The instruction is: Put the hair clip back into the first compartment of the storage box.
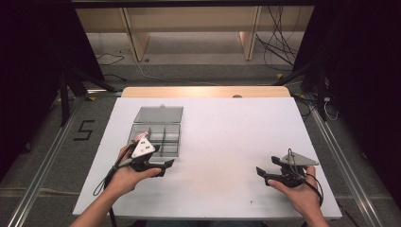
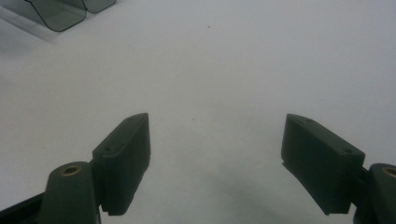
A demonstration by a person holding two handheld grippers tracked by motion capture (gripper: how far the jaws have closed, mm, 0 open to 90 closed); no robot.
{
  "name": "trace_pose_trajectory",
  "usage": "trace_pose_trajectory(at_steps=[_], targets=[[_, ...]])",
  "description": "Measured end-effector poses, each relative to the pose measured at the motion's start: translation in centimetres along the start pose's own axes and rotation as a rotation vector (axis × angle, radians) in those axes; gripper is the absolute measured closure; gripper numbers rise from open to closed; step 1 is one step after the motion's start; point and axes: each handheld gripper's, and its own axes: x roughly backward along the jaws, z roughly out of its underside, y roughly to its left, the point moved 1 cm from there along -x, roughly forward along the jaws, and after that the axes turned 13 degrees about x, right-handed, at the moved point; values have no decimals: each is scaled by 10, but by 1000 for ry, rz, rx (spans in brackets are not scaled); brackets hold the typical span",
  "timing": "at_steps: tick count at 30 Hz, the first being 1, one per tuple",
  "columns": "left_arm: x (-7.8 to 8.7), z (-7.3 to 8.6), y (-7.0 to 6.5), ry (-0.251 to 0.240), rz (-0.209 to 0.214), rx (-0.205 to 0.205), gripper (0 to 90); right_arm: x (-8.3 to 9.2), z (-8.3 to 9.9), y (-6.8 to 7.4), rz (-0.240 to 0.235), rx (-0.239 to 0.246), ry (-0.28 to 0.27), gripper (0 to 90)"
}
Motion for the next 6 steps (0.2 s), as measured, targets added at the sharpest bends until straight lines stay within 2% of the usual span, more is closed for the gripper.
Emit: trace_pose_trajectory(at_steps=[3, 6], targets=[[7, 15, -1, 19, -12, -11, 238, 0, 0, 0, -5, 5, 4, 250], [13, 21, -3, 25, -23, -16, 237, -2, 2, 1, -7, 6, 16, 247]])
